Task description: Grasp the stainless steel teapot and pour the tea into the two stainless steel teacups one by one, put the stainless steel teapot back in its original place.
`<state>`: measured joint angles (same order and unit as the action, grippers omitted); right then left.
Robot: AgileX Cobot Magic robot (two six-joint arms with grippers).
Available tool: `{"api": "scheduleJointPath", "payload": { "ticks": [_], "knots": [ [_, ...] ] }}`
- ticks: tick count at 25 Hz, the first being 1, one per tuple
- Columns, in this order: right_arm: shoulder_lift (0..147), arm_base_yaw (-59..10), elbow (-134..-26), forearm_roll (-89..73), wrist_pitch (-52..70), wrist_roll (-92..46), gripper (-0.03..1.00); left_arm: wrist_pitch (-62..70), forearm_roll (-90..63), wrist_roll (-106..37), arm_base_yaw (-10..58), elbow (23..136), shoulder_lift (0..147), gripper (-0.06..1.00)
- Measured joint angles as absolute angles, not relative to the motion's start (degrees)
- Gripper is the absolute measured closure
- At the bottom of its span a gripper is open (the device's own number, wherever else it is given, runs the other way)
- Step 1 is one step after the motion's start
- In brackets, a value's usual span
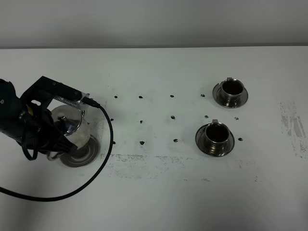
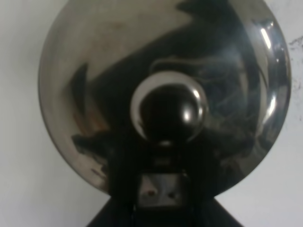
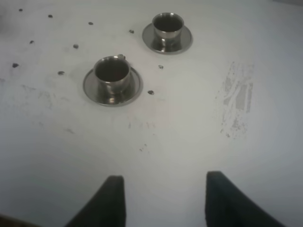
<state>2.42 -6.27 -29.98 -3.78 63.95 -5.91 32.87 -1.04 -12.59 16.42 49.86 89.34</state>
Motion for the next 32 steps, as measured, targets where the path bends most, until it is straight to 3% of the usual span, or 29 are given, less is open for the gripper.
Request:
{"api": "scheduleJointPath", "payload": {
  "ticks": [32],
  "knots": [
    [2.42, -6.27, -29.98, -3.83, 63.95, -5.91, 0.58, 31.26, -1.59, -12.88, 18.16, 49.86, 95.35, 0.75]
  ]
}}
